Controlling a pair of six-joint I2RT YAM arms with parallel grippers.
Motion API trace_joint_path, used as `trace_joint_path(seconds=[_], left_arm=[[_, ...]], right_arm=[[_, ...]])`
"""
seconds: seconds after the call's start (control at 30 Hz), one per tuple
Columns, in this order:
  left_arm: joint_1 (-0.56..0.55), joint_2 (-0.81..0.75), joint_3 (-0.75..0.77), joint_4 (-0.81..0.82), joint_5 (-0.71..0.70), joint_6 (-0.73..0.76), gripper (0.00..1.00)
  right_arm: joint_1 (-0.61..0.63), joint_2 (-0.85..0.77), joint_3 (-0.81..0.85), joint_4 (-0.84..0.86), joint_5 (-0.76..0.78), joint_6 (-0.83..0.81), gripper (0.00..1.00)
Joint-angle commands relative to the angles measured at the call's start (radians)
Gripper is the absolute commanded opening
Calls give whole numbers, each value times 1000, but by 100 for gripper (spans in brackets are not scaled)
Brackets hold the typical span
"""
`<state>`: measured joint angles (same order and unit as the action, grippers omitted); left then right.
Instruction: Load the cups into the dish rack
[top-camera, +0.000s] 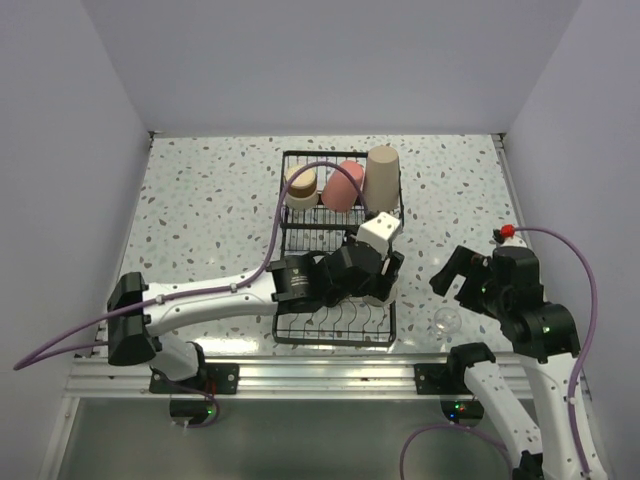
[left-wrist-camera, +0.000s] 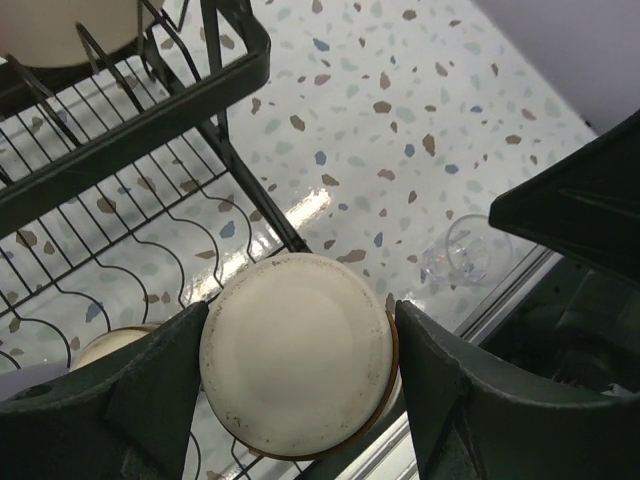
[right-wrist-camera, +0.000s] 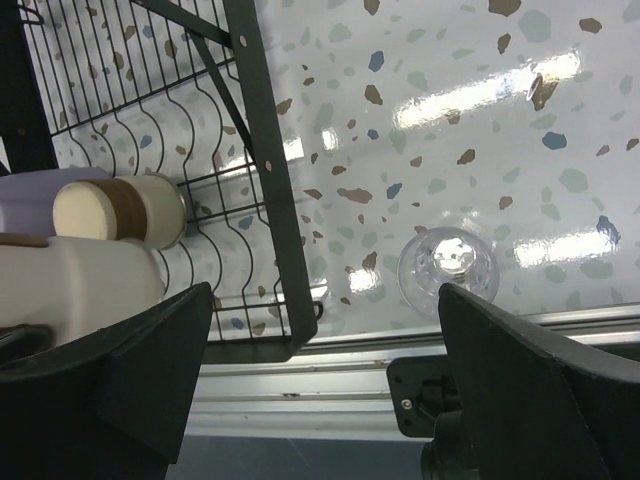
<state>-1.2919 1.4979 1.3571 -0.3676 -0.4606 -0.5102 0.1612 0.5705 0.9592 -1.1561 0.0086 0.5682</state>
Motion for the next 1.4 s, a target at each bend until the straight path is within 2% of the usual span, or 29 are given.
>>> trace_joint_path(seconds=[0.0, 0.53, 0.8, 1.03, 1.1, 1.37], left_arm=[[-6, 33, -13, 38, -6, 32, 0], [-4, 257, 5, 137, -190, 42, 0], [-3, 240, -104, 286, -234, 67, 0], [-4, 255, -159, 352, -288, 90, 0], [-1, 251, -179, 424, -293, 102, 0], [5, 263, -197, 460, -306, 90, 0]], right_arm=[[9, 9, 15, 26, 16, 9, 98], [41, 12, -8, -30, 27, -30, 98], [54, 35, -5, -19, 19, -37, 98], [61, 40, -8, -17, 11, -42, 98], [63, 42, -8, -17, 5, -44, 98], [67, 57, -11, -11, 2, -48, 98]])
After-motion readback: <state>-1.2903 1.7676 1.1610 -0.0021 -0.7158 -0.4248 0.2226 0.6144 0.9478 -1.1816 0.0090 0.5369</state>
